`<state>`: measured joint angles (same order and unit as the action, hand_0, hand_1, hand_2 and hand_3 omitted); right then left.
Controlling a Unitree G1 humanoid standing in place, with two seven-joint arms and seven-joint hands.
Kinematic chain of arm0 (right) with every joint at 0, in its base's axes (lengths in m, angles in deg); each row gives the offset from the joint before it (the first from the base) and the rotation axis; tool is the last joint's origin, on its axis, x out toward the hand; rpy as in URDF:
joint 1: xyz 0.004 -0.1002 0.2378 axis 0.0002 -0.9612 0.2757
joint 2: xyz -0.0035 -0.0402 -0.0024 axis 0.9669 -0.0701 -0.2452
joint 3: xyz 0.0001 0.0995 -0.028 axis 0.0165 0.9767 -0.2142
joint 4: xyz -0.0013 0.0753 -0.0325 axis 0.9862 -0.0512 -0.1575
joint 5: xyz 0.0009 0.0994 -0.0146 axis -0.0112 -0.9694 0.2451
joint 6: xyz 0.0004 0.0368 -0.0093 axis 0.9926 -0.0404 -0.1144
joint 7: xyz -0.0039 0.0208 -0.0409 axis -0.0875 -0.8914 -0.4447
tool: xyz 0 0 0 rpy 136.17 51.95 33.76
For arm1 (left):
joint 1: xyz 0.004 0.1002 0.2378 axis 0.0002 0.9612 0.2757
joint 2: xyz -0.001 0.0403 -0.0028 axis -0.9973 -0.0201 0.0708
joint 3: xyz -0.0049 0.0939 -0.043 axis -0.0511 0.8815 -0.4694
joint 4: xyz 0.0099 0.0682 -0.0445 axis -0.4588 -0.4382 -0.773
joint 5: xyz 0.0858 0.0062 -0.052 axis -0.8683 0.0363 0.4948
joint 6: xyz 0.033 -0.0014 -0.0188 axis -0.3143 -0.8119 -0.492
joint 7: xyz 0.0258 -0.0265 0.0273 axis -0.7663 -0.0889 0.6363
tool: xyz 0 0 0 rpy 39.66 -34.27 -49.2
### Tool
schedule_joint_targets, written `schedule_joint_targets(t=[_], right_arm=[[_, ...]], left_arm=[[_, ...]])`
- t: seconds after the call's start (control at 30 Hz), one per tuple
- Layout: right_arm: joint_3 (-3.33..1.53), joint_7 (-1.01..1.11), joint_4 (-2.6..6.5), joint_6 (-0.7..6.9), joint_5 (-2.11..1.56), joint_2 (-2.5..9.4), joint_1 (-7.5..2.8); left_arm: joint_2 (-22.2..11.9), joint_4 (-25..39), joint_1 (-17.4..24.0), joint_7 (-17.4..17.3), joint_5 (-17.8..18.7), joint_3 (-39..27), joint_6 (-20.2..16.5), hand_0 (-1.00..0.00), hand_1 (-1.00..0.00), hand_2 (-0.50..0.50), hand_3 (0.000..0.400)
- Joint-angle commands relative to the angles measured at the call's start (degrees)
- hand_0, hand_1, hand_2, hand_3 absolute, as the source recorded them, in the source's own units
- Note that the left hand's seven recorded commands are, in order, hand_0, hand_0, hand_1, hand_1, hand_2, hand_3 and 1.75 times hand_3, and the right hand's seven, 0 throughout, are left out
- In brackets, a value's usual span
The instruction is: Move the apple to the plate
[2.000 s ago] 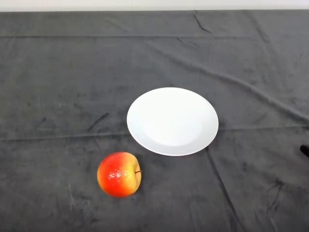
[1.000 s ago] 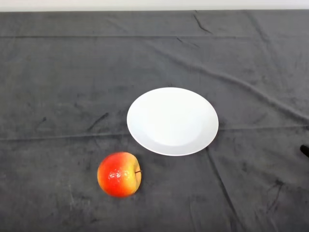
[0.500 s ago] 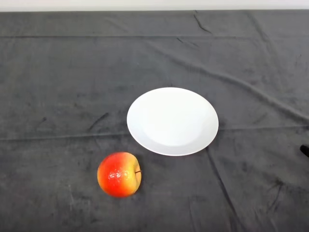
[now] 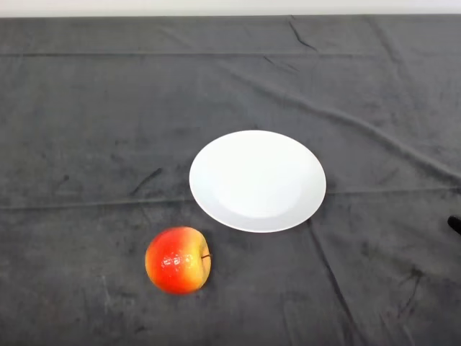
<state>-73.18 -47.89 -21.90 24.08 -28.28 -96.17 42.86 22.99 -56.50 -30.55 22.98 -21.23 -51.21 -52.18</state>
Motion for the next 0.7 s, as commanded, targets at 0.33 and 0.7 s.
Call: schedule_joint_targets(t=[0.33,0.7], right_arm=[[0.67,0.11,4.10,2.28,-0.77,2.08,-2.32],[0.69,0.09,3.97,2.35,-0.75,2.09,-2.38]], left_arm=[[1.2,-1.6,-6.5,-3.6,-3.1,5.0,0.3,0.00,0.00,0.00,0.000],[4.4,2.5,-6.4,-8.7,-7.4,11.5,0.8,0.00,0.00,0.00,0.000]])
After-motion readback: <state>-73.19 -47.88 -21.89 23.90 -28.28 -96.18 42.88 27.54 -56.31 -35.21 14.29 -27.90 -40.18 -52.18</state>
